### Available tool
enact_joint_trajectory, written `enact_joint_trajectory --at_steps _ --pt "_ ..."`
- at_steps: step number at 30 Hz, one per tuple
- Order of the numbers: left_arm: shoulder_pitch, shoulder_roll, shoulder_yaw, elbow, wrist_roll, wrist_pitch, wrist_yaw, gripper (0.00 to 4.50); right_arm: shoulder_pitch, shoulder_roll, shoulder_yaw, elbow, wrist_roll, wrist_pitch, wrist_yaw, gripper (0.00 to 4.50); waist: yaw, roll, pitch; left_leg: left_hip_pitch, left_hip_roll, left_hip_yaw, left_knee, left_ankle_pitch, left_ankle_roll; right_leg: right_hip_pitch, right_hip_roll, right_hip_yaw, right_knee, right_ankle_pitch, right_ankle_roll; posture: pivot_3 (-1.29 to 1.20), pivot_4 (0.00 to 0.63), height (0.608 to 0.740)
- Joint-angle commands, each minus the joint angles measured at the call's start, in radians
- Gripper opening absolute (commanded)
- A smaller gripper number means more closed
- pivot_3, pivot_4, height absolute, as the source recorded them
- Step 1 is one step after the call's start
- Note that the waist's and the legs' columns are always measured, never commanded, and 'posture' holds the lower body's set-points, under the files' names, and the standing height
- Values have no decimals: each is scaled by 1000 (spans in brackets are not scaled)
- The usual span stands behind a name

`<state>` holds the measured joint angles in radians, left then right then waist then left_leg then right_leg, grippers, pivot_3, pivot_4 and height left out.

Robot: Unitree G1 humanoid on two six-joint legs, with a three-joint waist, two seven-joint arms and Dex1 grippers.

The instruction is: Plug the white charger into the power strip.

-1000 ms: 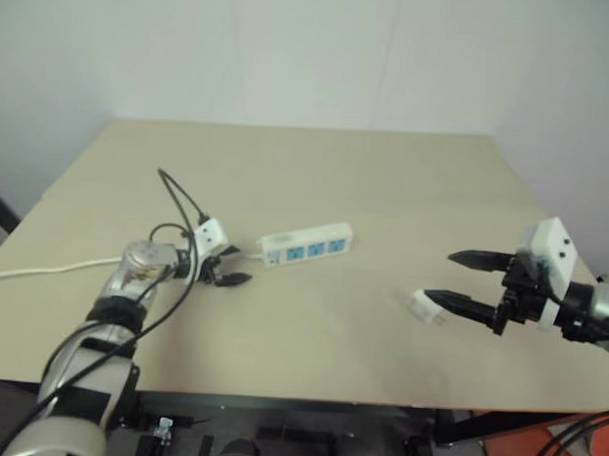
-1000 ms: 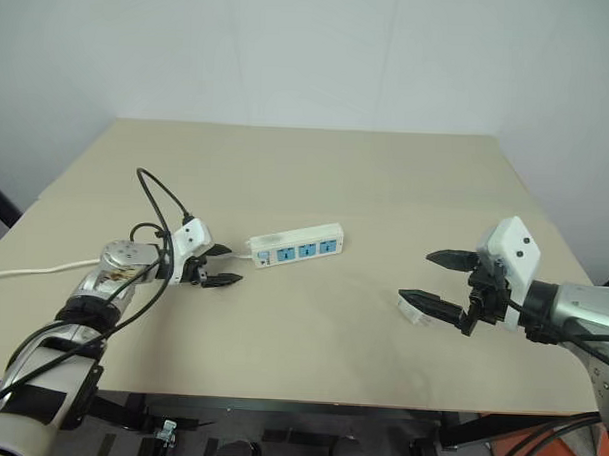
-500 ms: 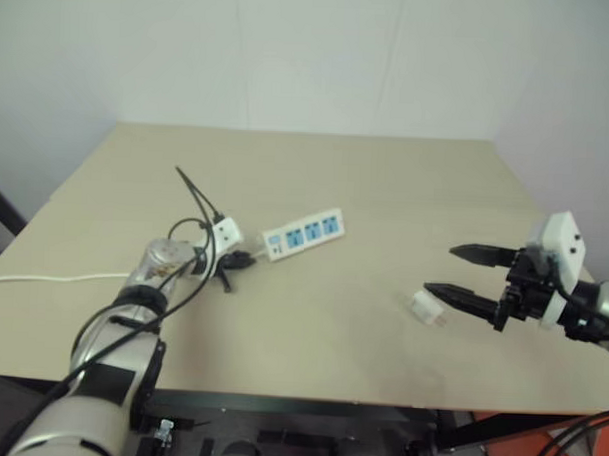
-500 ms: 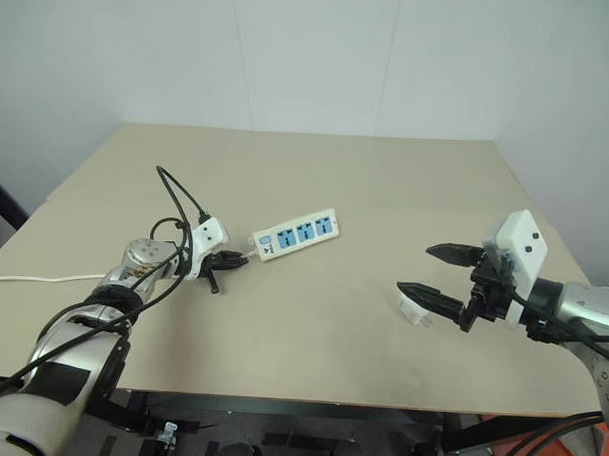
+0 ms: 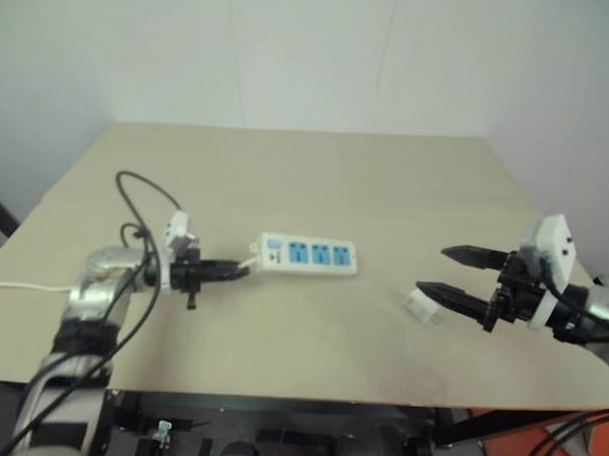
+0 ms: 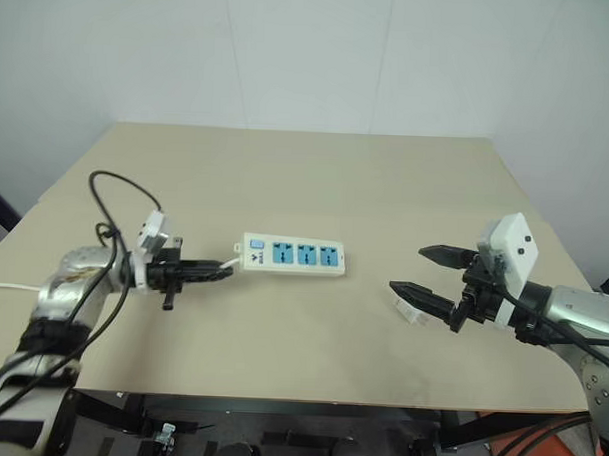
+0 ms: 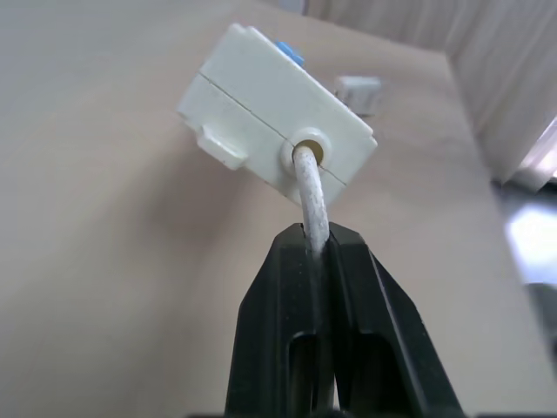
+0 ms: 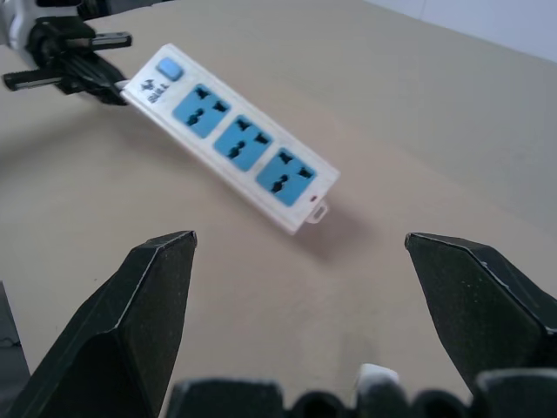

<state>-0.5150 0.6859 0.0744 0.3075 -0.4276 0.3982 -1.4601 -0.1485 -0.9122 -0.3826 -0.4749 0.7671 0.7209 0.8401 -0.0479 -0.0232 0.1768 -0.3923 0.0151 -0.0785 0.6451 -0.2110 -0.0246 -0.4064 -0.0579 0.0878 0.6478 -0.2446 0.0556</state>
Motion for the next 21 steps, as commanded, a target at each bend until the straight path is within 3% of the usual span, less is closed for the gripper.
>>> enact_joint_trajectory --at_steps 1,7,15,19,21 --pt "91 52 39 -145 -66 119 29 12 -31 4 10 0 4 -15 0 4500 2 0 0 1 0 0 0 0 0 0 0 0 0 0 0 0 150 740" --pt "231 39 -2 -227 -44 175 143 1859 -56 3 36 10 0 -14 3 4500 12 0 0 1 0 1 0 0 0 1 -1 0 -1 -2 3 0 150 740" --pt "232 42 36 -239 -75 192 214 4424 -62 -1 32 -2 16 0 -8 4500 9 0 0 1 0 1 -1 0 0 1 -1 0 -1 -2 3 0 150 740" --pt "184 37 149 -307 -194 186 207 4468 -58 0 30 -6 19 2 -12 4500 8 0 0 1 0 1 -1 0 0 1 0 0 -1 -2 3 0 150 740" --pt "188 6 165 -351 -185 126 250 4468 -61 4 34 -6 22 3 -14 4500 8 0 0 1 0 1 -1 0 0 1 -1 0 -2 -2 3 0 150 740"
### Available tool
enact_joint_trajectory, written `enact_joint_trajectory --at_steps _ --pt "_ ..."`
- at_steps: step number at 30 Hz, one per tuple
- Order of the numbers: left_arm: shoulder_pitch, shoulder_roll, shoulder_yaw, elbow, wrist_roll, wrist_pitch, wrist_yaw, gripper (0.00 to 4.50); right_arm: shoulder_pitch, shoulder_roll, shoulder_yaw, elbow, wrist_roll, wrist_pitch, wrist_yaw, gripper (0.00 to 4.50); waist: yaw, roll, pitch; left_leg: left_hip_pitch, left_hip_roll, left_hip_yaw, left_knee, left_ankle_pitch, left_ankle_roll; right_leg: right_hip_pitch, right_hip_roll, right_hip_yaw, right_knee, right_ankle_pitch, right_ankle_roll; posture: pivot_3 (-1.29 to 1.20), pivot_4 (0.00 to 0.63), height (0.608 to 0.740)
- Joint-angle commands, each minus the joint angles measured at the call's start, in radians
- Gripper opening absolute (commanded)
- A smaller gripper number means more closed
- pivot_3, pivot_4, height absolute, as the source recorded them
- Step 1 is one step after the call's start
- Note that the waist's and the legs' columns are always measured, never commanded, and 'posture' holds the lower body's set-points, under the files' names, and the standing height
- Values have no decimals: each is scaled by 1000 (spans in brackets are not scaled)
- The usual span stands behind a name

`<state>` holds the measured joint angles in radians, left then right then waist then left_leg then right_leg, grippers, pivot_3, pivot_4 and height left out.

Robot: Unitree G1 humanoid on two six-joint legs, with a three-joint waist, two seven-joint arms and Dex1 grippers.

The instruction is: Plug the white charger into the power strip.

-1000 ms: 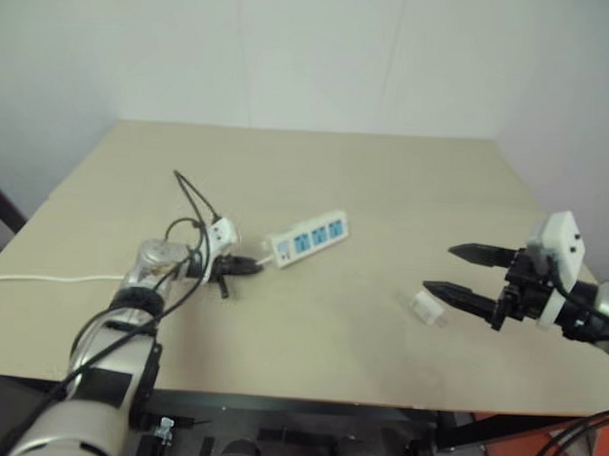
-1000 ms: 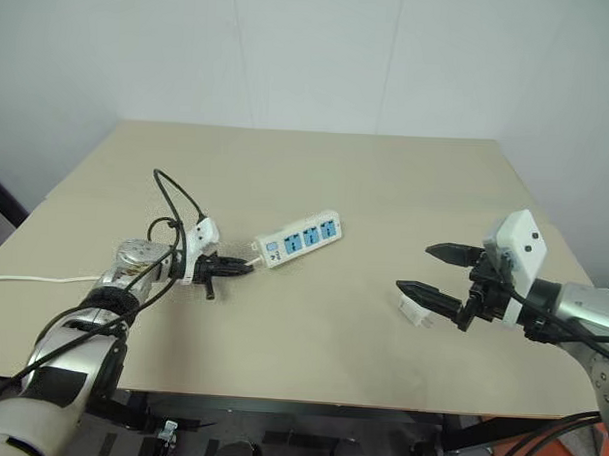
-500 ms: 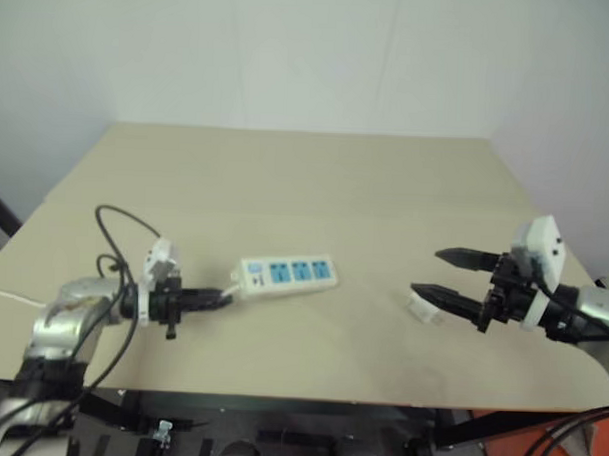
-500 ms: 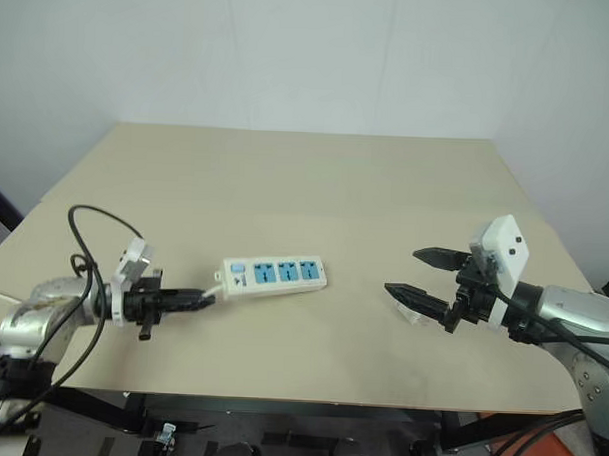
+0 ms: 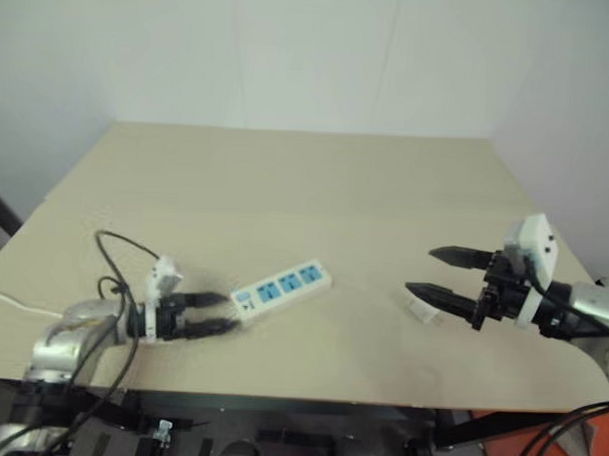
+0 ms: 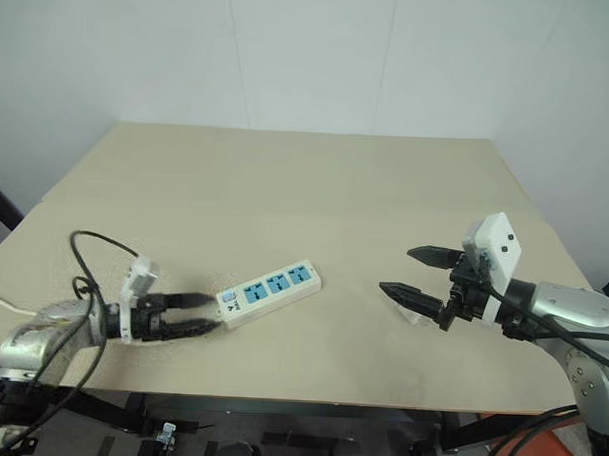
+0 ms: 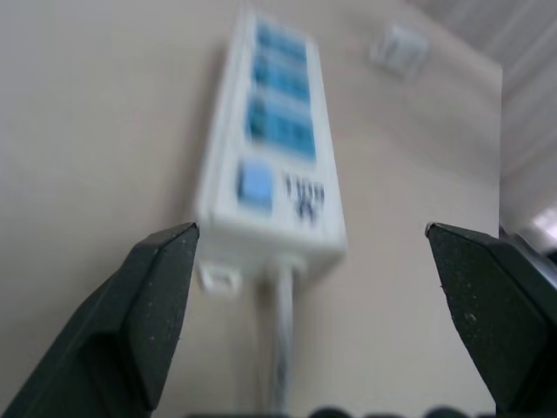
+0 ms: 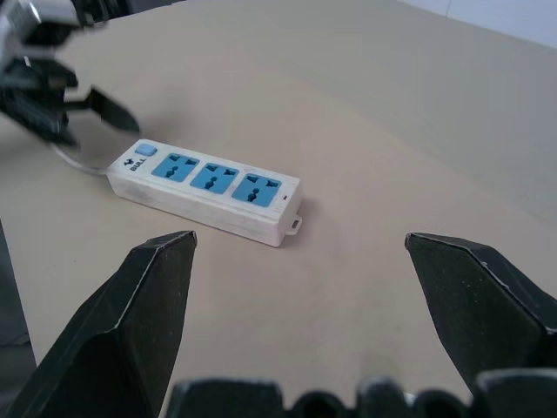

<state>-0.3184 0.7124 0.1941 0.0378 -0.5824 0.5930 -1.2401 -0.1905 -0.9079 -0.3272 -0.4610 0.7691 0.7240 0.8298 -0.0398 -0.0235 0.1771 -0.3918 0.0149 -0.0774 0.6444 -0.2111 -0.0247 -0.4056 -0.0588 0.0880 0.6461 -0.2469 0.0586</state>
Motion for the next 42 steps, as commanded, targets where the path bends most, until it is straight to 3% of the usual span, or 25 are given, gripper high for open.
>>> enact_joint_trajectory --at_steps 1,7,13,18,27,38,42 --pt "2 -38 43 -97 -18 -108 43 4468 -22 2 -18 -21 21 -1 -7 4500 1 0 0 0 0 0 0 0 0 0 0 0 0 0 0 0 150 740" --pt "82 -158 -41 -42 172 -480 98 4468 -36 17 -5 -22 19 1 -18 4500 1 0 0 1 0 1 -1 0 0 1 0 1 -1 4 -6 0 150 740" --pt "95 -220 -102 114 273 -686 132 4468 -45 28 -8 -29 29 10 -30 4500 3 0 0 1 0 1 -1 0 0 1 0 1 -2 3 -5 0 150 740" --pt "59 -256 -119 192 284 -727 166 4468 -41 32 -14 -45 44 17 -44 4500 3 0 0 0 0 1 -1 0 0 1 0 1 -2 3 -5 0 150 740" --pt "-41 -270 -213 375 319 -739 84 4468 -48 34 -12 -60 70 21 -69 4500 4 0 0 0 -1 1 -1 0 0 1 0 1 -2 1 -1 0 150 740" --pt "-1 -274 -232 388 383 -812 151 4468 -34 25 -31 -78 96 34 -87 4500 14 1 -1 2 -1 1 -1 0 0 3 0 1 -2 1 0 0 150 740" --pt "31 -272 -235 377 374 -813 160 3332 -50 28 -15 -69 95 33 -89 4500 15 5 -6 3 -1 1 -1 0 0 3 0 1 -2 0 1 0 150 740"
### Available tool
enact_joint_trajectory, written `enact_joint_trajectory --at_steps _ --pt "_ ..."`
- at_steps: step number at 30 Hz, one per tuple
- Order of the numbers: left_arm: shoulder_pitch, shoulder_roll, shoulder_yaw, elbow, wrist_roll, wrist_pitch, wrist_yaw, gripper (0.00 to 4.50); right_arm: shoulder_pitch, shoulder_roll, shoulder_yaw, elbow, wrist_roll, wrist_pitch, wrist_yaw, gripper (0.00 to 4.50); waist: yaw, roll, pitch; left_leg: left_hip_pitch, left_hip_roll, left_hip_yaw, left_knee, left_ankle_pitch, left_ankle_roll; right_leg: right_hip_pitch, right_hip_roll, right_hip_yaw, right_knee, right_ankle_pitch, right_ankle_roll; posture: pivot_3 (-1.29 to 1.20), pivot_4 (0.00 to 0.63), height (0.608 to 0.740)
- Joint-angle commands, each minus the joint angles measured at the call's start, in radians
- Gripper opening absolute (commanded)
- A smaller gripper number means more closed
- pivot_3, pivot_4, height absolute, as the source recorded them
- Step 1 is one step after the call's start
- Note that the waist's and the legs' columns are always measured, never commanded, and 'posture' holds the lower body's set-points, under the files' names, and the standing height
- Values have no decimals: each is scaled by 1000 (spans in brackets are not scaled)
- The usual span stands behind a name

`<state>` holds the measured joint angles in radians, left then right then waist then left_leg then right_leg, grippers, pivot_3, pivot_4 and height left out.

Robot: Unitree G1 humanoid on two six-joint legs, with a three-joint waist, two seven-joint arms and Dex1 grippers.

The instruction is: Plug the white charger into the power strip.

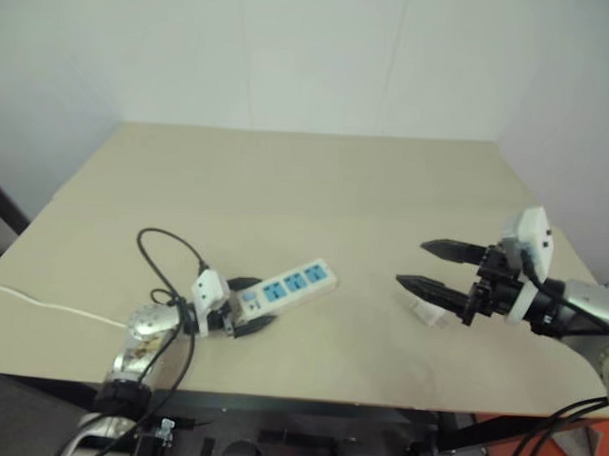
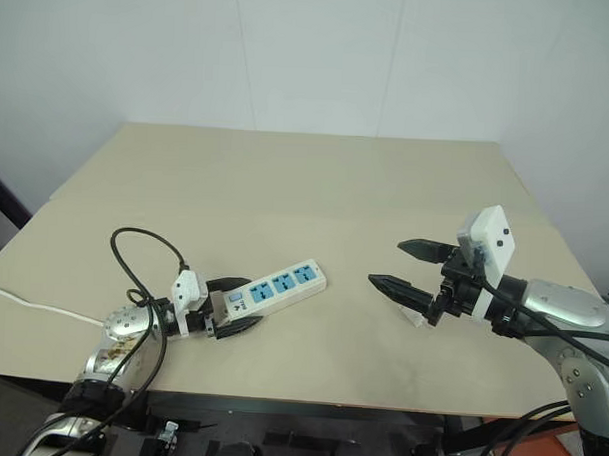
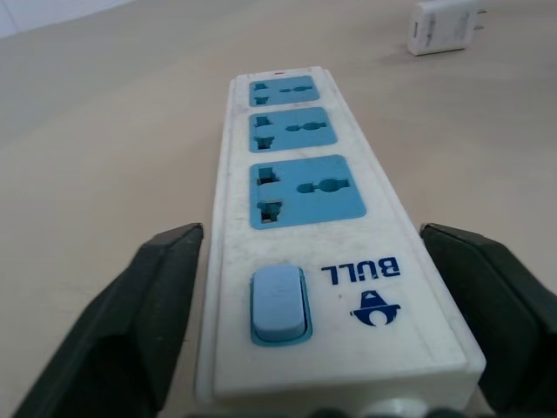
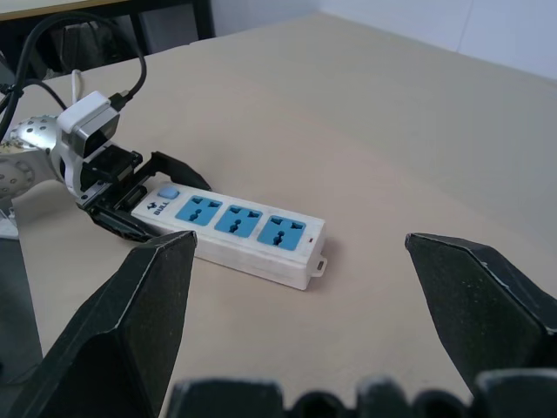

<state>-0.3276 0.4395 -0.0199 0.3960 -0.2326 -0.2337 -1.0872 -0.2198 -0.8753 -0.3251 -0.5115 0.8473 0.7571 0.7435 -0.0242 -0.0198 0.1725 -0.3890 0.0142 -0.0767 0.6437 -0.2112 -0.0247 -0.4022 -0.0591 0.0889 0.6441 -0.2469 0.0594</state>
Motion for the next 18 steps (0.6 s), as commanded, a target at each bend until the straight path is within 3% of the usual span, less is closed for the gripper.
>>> enact_joint_trajectory --at_steps 1,9,18 --pt "44 1 -21 13 18 16 7 3296 -26 -5 -14 -15 17 -1 -1 4500 -1 1 -2 0 0 0 0 0 0 0 0 0 0 0 0 0 150 740" --pt "4 -17 -45 -21 -32 38 -63 3298 -84 -17 28 39 -17 -15 35 4500 -4 2 -3 0 0 1 0 0 0 0 0 0 0 0 1 0 150 740" --pt "-147 10 -96 -12 -75 49 -307 3298 -192 -90 115 192 -135 -57 161 4500 6 1 -2 -4 0 0 0 0 0 -3 0 0 -2 0 1 0 150 740"
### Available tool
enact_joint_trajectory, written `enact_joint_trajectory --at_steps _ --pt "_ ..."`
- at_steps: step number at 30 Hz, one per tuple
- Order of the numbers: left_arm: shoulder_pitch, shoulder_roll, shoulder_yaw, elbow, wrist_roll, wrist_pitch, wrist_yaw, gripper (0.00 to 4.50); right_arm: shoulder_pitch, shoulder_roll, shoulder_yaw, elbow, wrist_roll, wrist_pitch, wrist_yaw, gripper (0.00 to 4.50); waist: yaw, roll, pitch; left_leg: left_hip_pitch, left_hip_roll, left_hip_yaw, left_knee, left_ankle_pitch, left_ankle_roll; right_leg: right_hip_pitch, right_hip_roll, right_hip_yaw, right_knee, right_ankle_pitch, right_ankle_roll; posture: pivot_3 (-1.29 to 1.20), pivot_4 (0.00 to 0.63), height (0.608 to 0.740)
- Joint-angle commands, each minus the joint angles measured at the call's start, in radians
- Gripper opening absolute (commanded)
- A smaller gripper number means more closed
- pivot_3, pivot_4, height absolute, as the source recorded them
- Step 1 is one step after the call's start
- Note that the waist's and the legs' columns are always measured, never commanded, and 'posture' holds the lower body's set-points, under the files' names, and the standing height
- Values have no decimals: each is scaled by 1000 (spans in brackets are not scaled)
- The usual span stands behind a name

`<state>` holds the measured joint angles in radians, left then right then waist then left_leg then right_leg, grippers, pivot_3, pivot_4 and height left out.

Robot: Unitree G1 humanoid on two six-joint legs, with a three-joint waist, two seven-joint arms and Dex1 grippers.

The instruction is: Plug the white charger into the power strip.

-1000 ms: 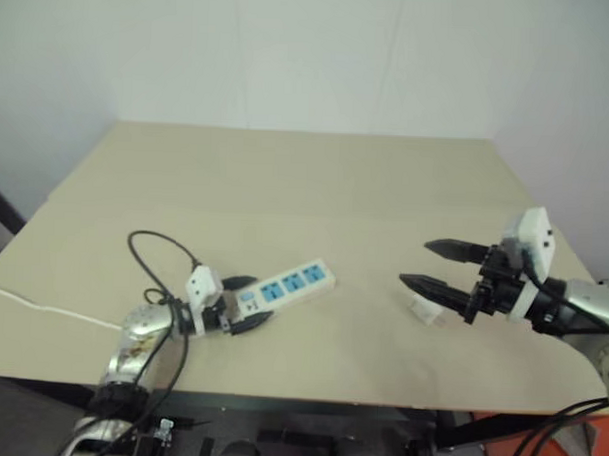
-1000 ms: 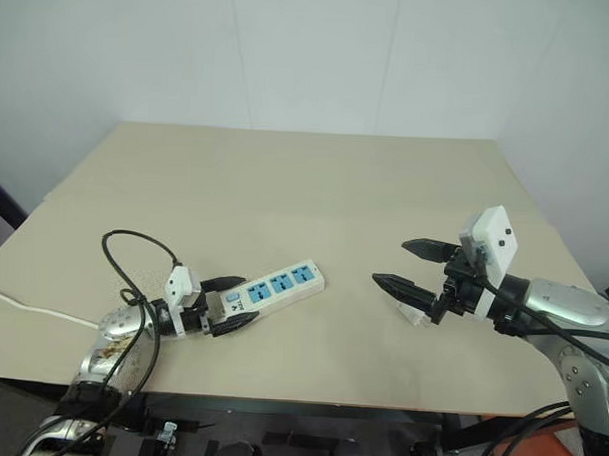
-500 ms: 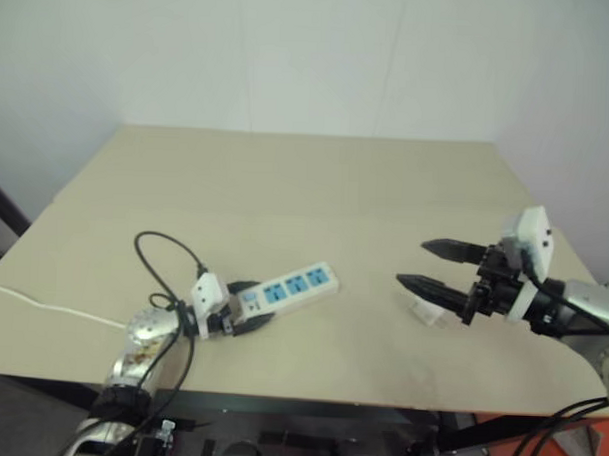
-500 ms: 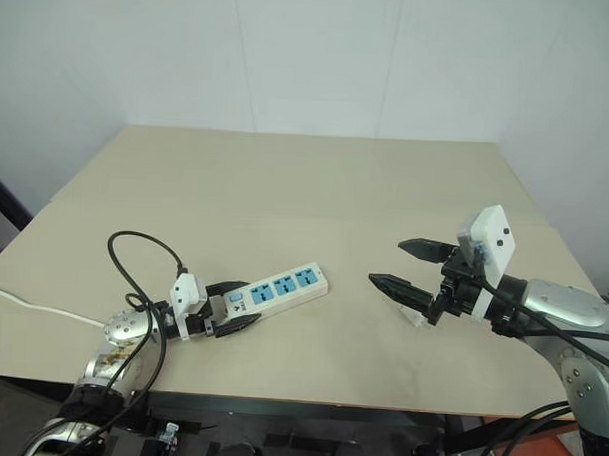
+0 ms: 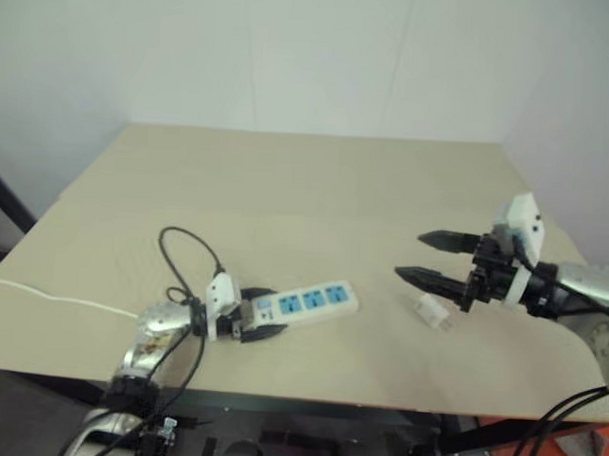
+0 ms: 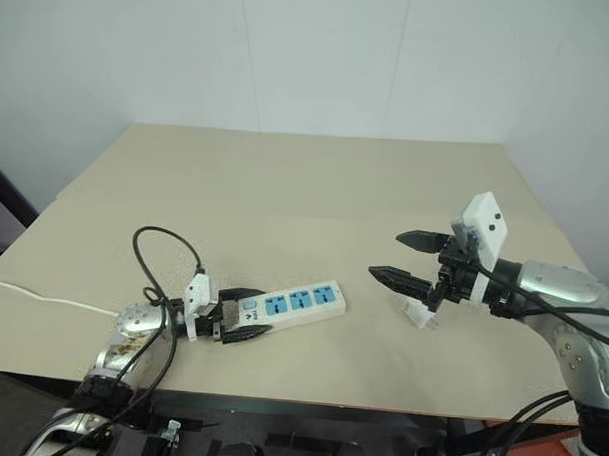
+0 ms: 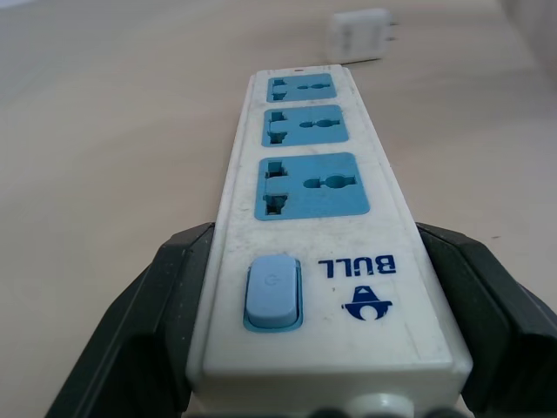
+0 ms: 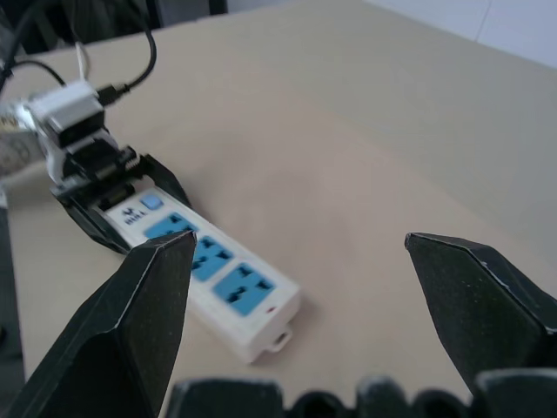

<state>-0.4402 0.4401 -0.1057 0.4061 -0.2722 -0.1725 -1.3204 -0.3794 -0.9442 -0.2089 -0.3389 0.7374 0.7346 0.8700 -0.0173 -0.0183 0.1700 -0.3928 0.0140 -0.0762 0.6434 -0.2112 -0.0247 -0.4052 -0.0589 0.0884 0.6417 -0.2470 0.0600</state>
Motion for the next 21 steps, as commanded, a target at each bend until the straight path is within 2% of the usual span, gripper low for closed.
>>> enact_joint_trajectory --at_steps 1,8,14,21 --pt "-41 11 -19 -14 -33 -20 -101 3298 -42 -26 5 32 -35 -37 47 4500 -1 0 0 0 0 0 0 0 0 0 0 0 0 0 0 0 150 740" --pt "-73 -30 -61 129 26 -115 -149 3298 -108 -43 94 81 -118 43 37 4500 -2 0 0 0 0 0 0 0 0 0 0 0 0 0 0 0 150 740" --pt "-97 -58 -66 220 54 -164 -144 3298 -355 -20 249 154 -174 470 -146 4500 4 0 0 0 0 -1 1 0 0 0 0 0 1 1 -1 0 150 740" --pt "-102 -67 -73 233 59 -180 -160 3298 -599 -19 474 289 -244 728 -163 4500 4 1 0 -1 0 -1 1 0 0 -1 -1 0 0 3 -6 0 150 740"
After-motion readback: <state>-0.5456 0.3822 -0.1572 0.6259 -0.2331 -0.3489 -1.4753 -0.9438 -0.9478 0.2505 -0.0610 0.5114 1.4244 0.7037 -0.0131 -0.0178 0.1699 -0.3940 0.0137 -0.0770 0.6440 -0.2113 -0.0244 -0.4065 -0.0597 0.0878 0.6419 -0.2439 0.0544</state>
